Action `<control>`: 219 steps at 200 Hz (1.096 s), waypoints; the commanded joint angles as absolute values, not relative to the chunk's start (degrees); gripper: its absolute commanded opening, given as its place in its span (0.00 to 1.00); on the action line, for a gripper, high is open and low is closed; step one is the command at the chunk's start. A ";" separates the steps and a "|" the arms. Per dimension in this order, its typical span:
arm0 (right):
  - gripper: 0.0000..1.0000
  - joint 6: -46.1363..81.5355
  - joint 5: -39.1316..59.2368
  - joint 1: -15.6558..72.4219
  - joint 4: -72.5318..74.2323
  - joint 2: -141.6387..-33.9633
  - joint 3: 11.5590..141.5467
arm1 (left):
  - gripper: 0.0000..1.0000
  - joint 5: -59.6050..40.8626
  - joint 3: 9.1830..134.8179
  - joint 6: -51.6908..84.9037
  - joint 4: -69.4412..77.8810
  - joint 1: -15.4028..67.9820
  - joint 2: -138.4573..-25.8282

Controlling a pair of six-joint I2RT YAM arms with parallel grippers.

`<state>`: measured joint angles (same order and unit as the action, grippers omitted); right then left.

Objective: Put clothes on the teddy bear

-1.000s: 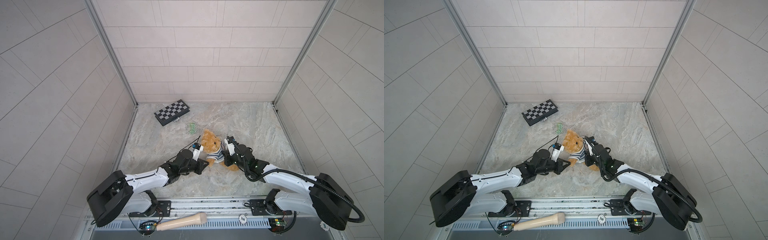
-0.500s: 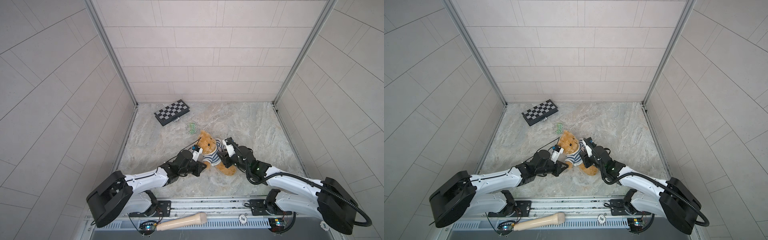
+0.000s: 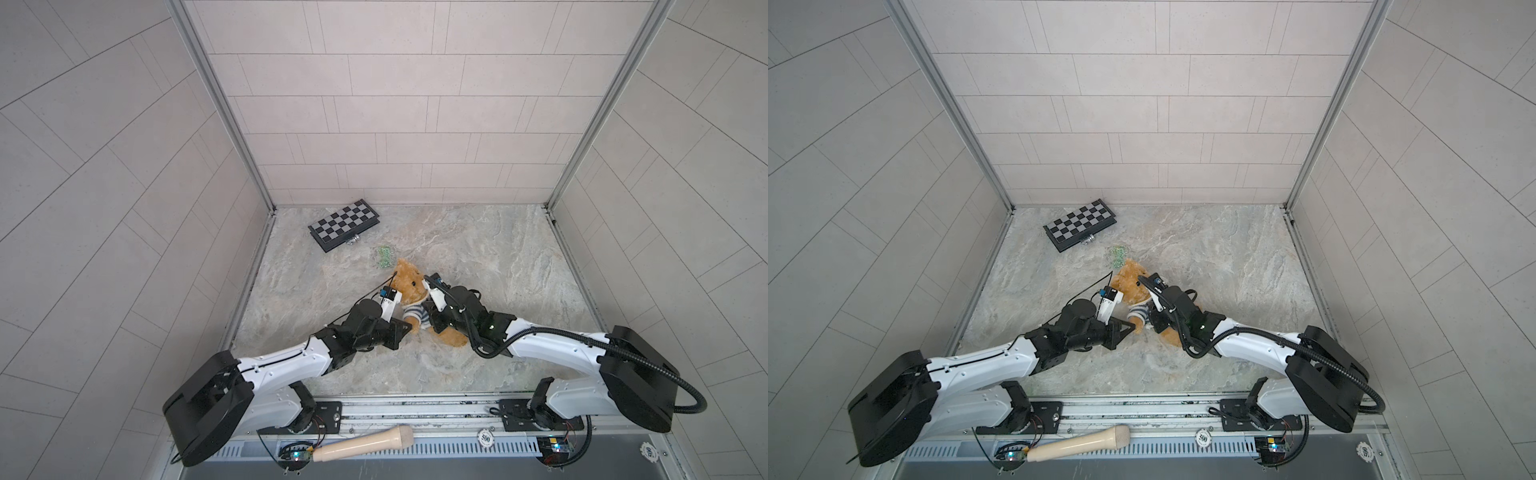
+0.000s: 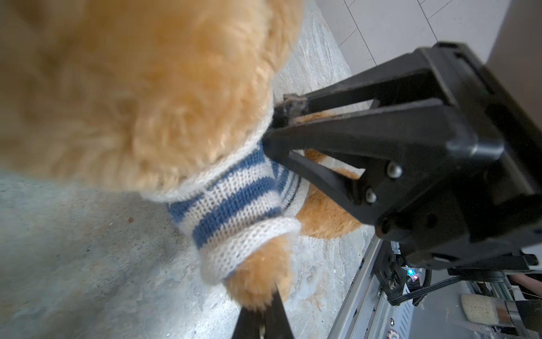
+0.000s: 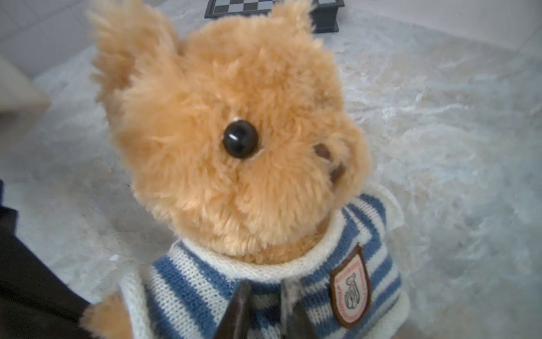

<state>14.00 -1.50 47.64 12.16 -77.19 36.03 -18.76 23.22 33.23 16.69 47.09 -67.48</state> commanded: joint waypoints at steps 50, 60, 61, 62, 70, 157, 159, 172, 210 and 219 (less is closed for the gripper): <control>0.00 14.52 -10.09 45.33 12.44 -74.97 33.34 | 0.00 -15.76 24.26 29.49 10.00 46.41 -63.72; 0.00 15.07 -10.43 44.40 12.39 -74.21 32.59 | 0.00 -15.45 24.00 29.27 9.44 46.06 -62.93; 0.00 15.09 -10.45 44.31 12.31 -74.11 32.47 | 0.00 -15.46 24.00 29.23 9.38 46.01 -62.84; 0.00 15.15 -10.50 44.26 12.31 -74.01 32.41 | 0.00 -15.46 23.95 29.20 9.35 45.99 -62.80; 0.00 15.31 -10.61 43.55 12.12 -73.30 31.90 | 0.00 -15.25 23.76 28.97 8.74 45.75 -62.29; 0.00 15.25 -8.39 42.01 11.36 -69.61 30.53 | 0.00 -15.03 23.98 28.64 7.72 44.65 -60.75; 0.00 15.22 -7.90 42.01 11.34 -69.45 30.55 | 0.00 -15.05 24.10 28.67 7.78 44.65 -60.74; 0.05 15.19 -5.18 42.01 12.02 -67.92 30.03 | 0.00 -15.69 24.58 28.91 8.37 44.45 -60.65; 0.41 13.35 8.55 42.10 18.09 -62.94 26.12 | 0.00 -20.83 28.89 29.68 9.25 44.03 -60.35; 0.44 12.65 11.64 42.10 18.16 -61.98 25.56 | 0.00 -22.43 29.57 30.12 10.02 44.03 -60.06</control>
<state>14.50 1.19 41.95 15.38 -64.55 27.03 -18.02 25.69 29.98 7.68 44.38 -61.08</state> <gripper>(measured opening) 0.404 0.058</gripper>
